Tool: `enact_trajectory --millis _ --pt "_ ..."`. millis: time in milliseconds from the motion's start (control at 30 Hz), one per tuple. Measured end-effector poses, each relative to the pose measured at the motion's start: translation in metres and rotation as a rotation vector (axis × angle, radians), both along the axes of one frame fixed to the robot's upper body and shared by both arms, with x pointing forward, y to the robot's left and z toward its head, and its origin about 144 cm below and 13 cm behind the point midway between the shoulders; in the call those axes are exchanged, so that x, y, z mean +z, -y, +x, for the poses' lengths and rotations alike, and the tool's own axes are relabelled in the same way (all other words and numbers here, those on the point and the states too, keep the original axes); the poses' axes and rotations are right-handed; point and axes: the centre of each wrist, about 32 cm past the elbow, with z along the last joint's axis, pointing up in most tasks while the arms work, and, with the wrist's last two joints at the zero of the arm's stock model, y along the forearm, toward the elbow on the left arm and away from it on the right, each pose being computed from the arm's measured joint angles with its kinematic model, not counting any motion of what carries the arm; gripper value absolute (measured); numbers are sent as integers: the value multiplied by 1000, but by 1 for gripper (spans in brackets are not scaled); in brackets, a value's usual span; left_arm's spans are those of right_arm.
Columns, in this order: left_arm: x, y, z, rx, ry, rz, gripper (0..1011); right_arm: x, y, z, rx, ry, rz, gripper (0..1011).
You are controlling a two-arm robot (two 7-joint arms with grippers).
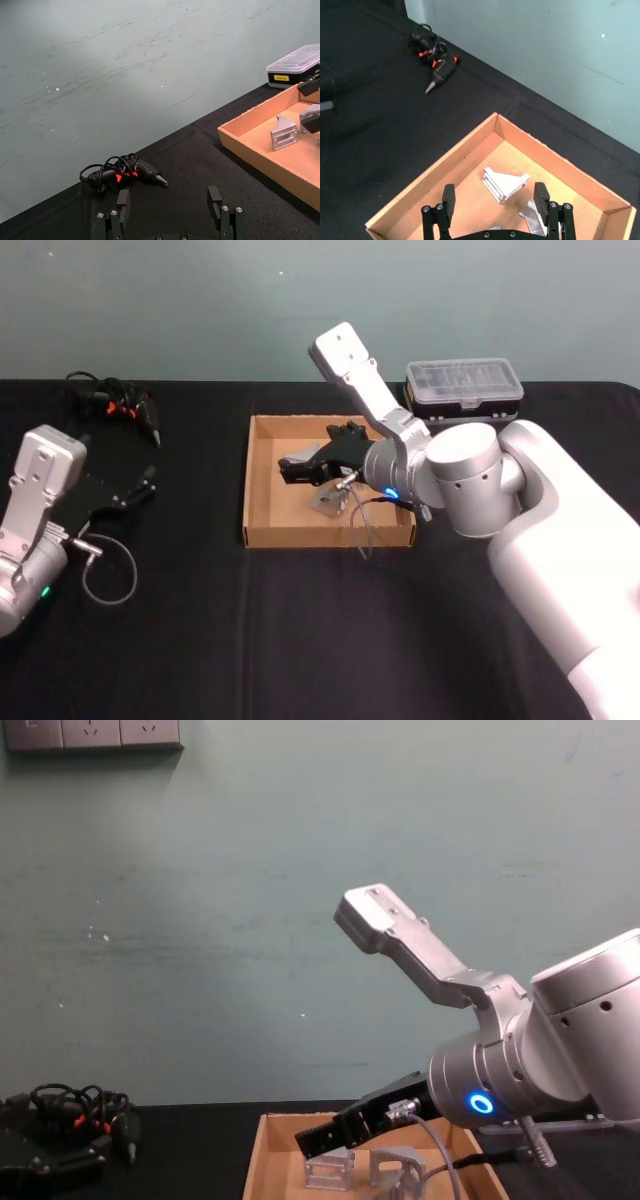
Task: Use one hand to pick up the angle iron from the table and place it into the box.
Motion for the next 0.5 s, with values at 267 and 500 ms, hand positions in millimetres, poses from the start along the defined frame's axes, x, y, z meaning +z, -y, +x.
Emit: enact_trajectory --millis 267,500 --pt "0 0 0 0 0 0 1011 6 10 -23 -10 78 38 1003" --pt "0 0 0 0 0 0 1011 8 24 -48 -18 157 79 1003"
